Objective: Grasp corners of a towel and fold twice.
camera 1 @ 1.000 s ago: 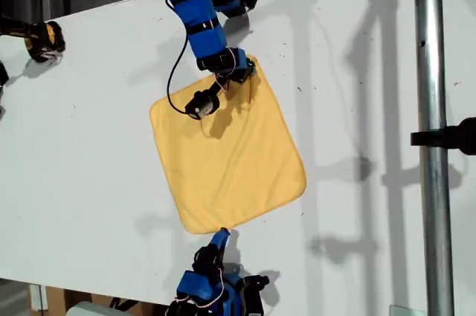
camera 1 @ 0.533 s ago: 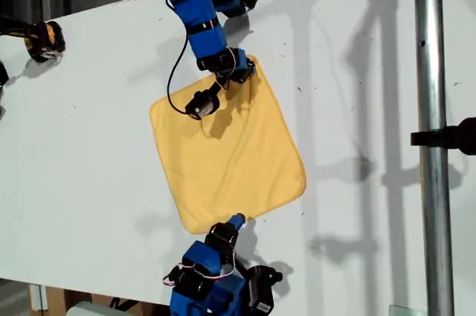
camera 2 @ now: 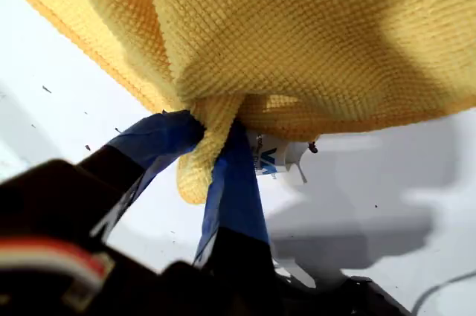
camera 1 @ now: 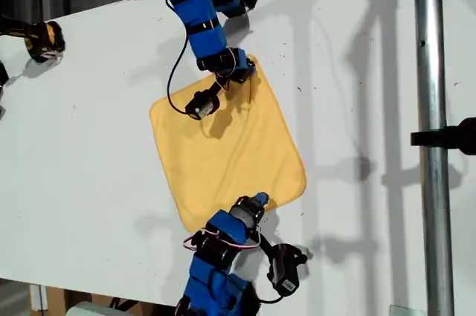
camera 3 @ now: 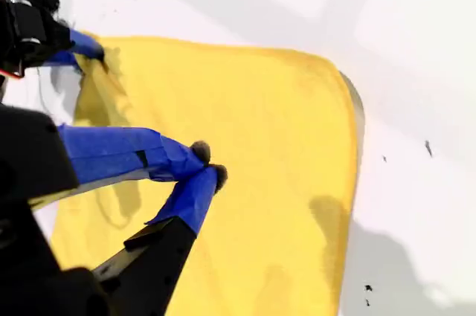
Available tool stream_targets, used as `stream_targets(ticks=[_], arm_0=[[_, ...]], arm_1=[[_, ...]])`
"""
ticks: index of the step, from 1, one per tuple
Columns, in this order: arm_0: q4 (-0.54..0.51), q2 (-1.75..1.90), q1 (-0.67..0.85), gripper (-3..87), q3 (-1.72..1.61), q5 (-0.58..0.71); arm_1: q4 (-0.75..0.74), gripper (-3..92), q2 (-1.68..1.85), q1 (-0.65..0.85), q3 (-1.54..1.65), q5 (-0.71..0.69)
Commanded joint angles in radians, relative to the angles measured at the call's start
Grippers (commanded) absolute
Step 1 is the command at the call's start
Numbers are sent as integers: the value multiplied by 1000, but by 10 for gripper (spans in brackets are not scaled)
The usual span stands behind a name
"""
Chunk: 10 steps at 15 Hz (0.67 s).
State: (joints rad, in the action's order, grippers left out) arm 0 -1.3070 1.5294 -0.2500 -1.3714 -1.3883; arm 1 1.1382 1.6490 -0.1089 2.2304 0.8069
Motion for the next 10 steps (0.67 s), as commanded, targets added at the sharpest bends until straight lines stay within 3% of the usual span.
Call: stream_targets(ticks=[1, 3, 5, 6, 8, 10], arm_0=[[9, -2, -17, -8, 83, -31], [-6, -2, -14, 26, 100, -21], [-83, -21, -18, 246, 156, -3], [-84, -29, -17, 297, 167, 18], [-129, -41, -9, 377, 210, 135], [-173, -38, 8, 385, 221, 224]], arm_1=[[-8, -1, -2, -3, -26, -12], [-8, -1, -2, -3, -26, -12], [-8, -1, -2, -3, -26, -12], [-8, -1, -2, -3, -26, -12], [-9, -1, -2, -2, -26, -12], [-9, -1, -2, -2, -26, -12]])
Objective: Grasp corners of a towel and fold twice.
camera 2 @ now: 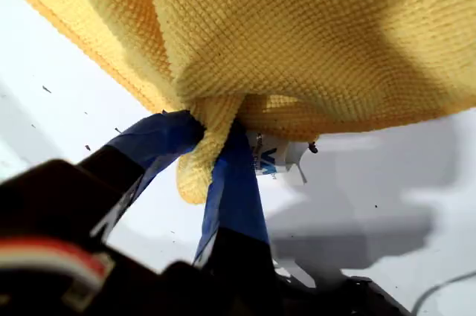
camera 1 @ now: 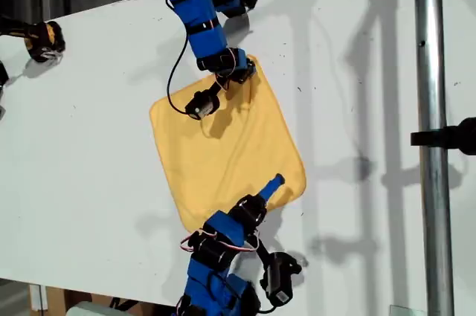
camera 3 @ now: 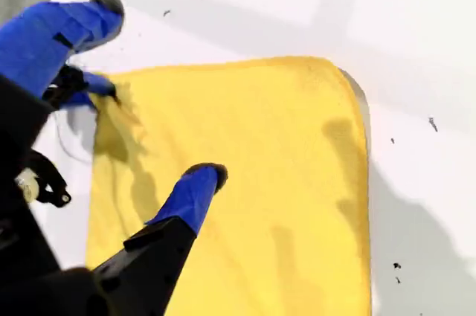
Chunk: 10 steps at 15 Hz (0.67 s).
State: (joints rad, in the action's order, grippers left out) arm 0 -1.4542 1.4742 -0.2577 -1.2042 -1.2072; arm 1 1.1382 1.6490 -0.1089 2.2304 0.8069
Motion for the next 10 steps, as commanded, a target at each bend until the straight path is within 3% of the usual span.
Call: stream_targets(ticks=[1, 10], arm_0=[[-48, 9, 28, 378, 31, 32], [156, -276, -37, 353, -48, -258]], arm_1=[[-9, -1, -2, -2, -26, -12], [-9, -1, -2, -3, -26, -12]])
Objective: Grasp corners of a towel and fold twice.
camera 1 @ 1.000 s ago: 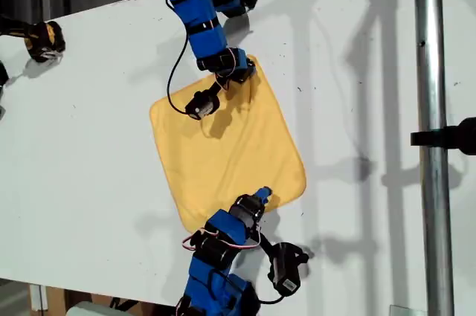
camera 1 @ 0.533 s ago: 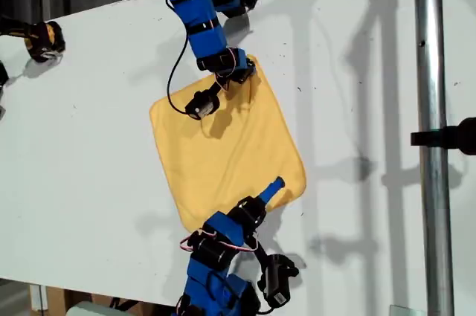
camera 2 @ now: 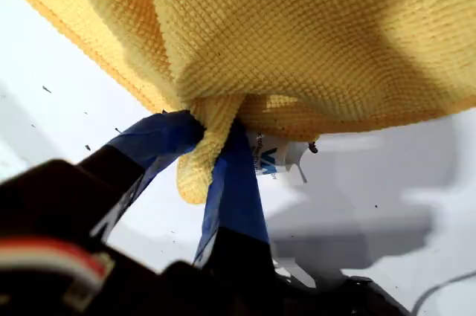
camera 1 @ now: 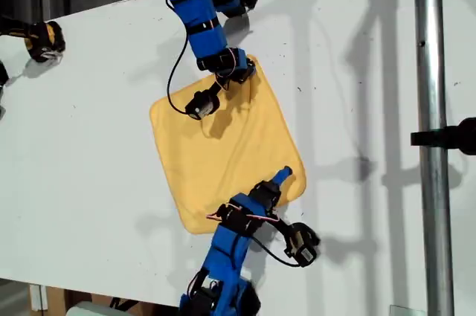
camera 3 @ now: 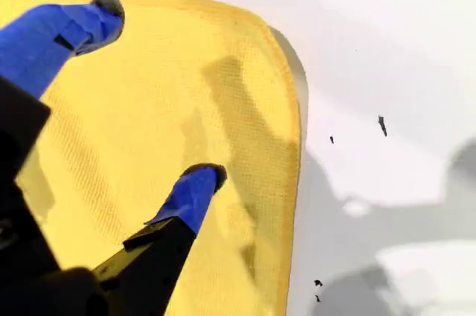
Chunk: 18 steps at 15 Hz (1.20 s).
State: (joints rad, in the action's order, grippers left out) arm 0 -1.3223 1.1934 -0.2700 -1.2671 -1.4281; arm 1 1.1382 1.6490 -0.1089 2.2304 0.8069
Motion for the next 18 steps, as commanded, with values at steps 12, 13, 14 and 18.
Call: stream_targets(ticks=[12, 13, 14, 18], arm_0=[[118, -238, -80, 164, 3, -276], [115, -238, -78, 102, -5, -291], [115, -238, -75, 31, -11, -293], [130, -236, -80, -26, -26, -307]], arm_1=[[-9, -1, -2, -8, -26, -12], [-8, -1, -2, -8, -26, -12], [-8, -1, -2, -9, -26, -11], [-6, -1, -2, -11, -25, -9]])
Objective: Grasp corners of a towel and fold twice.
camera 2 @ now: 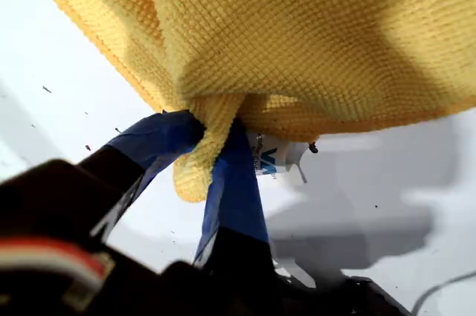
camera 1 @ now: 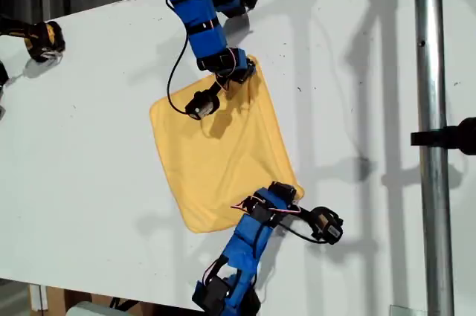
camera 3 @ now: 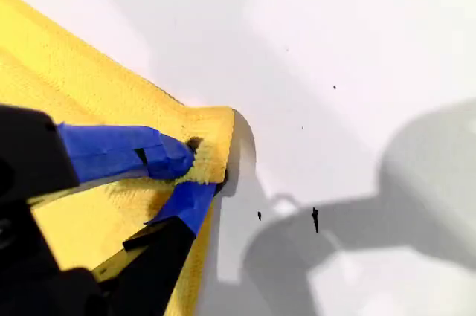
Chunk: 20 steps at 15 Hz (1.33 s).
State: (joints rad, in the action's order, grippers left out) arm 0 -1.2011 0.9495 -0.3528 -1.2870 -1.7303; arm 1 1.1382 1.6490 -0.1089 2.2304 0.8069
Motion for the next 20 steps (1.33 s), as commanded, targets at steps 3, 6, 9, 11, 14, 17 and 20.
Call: stream_targets(ticks=[3, 6, 9, 11, 14, 17, 20], arm_0=[[-63, 86, -11, -26, 35, 46], [-170, 166, -43, -26, 135, 115], [-252, 173, -107, -26, 265, 120], [-244, 175, -161, -26, 276, 61], [-224, 173, -206, -26, 276, -20], [-344, 252, -161, -26, 272, -32], [-448, 367, -49, -26, 218, 23]], arm_1=[[21, -1, 34, -32, -41, -3], [187, -1, 130, -140, -189, 58], [333, -1, 164, -298, -360, 150], [354, -1, 147, -416, -422, 224], [353, -1, 97, -479, -454, 273], [365, -1, 118, -313, -472, 202], [416, -1, 152, -103, -526, 103]])
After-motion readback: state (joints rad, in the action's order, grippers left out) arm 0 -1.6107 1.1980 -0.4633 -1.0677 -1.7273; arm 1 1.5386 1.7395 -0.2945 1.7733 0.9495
